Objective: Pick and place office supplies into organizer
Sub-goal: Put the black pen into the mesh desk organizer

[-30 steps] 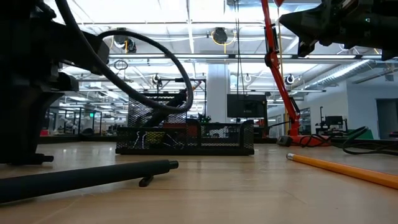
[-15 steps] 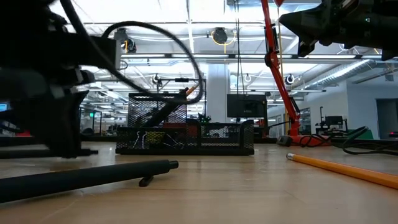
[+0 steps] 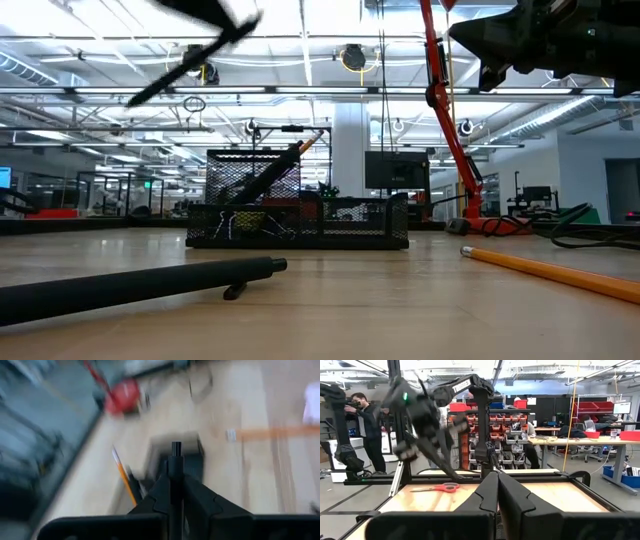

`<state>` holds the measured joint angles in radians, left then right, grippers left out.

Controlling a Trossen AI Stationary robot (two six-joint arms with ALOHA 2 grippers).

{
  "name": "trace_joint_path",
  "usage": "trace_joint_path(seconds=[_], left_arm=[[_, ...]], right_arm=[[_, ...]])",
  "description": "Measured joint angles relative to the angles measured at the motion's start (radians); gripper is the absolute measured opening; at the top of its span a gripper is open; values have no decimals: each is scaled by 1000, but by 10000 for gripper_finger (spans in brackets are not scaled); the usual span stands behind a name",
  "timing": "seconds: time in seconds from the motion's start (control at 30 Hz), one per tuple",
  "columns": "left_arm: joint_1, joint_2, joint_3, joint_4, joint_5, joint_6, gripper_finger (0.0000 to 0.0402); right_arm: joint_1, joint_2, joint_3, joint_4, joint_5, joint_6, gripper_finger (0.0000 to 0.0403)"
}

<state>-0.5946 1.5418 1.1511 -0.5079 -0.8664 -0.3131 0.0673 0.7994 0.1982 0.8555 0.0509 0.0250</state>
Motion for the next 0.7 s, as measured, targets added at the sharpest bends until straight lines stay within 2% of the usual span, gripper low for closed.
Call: trace_joint_path(seconds=[0.13,0.27,0.4,0.47,0.7], left_arm=[[24,-93,-56,240,-24,259,33],[104,-205,-232,539,68,424,24],[227,-294,-440,889,320,513,23],[291,-311,-522,1015,432,514,27],[464,-299,-649,1160,683,433,30]], right_arm=[[0,0,0,0,0,-1,4],[0,0,0,0,0,0,4],[0,0,0,-1,-1,0,4],[0,0,0,-2,0,-2,4],[0,0,0,0,0,-10,4]])
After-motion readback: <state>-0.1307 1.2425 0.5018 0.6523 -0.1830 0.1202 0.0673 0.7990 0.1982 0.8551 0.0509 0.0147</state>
